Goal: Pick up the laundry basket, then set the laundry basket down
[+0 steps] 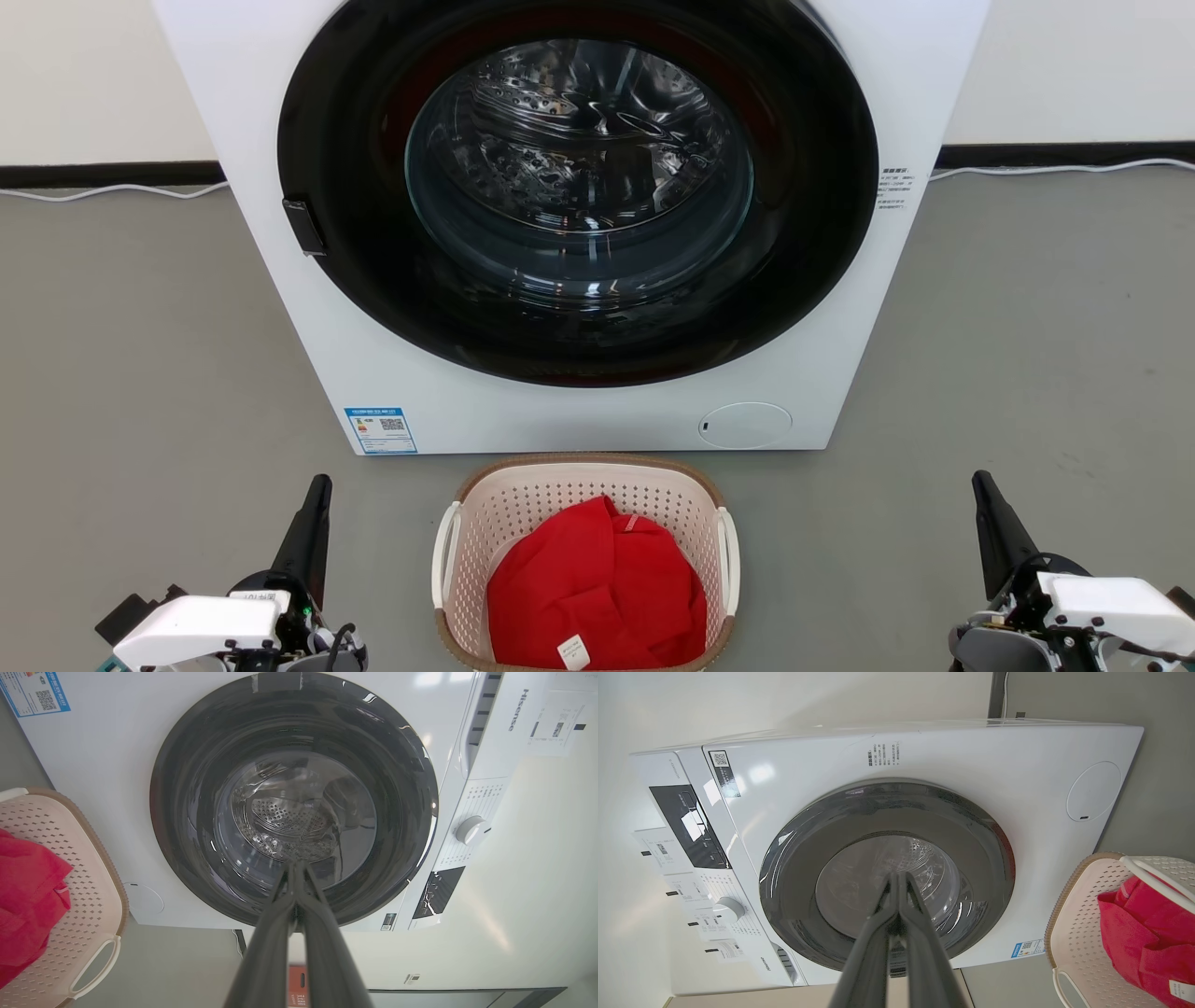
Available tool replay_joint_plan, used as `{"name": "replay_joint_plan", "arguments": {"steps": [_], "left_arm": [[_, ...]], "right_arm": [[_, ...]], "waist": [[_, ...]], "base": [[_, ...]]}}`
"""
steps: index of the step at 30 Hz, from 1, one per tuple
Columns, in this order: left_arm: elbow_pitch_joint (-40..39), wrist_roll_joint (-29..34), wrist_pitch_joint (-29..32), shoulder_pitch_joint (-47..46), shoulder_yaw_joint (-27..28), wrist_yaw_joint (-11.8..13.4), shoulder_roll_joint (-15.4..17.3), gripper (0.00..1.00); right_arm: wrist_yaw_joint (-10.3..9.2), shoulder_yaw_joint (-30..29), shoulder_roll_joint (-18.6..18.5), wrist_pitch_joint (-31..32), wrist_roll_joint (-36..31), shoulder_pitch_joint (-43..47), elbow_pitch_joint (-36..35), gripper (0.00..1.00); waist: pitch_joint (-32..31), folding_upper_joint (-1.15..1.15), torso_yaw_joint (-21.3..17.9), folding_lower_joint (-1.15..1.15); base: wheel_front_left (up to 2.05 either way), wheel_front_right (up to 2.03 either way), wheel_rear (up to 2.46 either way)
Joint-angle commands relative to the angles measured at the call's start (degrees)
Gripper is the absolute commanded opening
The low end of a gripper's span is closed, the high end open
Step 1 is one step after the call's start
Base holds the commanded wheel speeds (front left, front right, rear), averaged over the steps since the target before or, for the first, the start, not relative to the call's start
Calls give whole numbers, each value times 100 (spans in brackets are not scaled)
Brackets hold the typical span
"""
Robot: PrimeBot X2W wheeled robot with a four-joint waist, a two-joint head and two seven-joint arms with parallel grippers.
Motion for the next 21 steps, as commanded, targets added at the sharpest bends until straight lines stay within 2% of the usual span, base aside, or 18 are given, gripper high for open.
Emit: {"name": "replay_joint_plan", "arguments": {"steps": [1,21], "left_arm": [[-125,-30,16,-307,176,-36,60,0],[-125,-32,15,-307,174,-36,60,0]], "right_arm": [[42,122,-39,61,-12,-326,-142,0],[42,102,-26,77,-28,-328,-141,0]], "waist": [[0,0,0,0],[0,0,0,0]], "base": [[0,0,0],[0,0,0]]}}
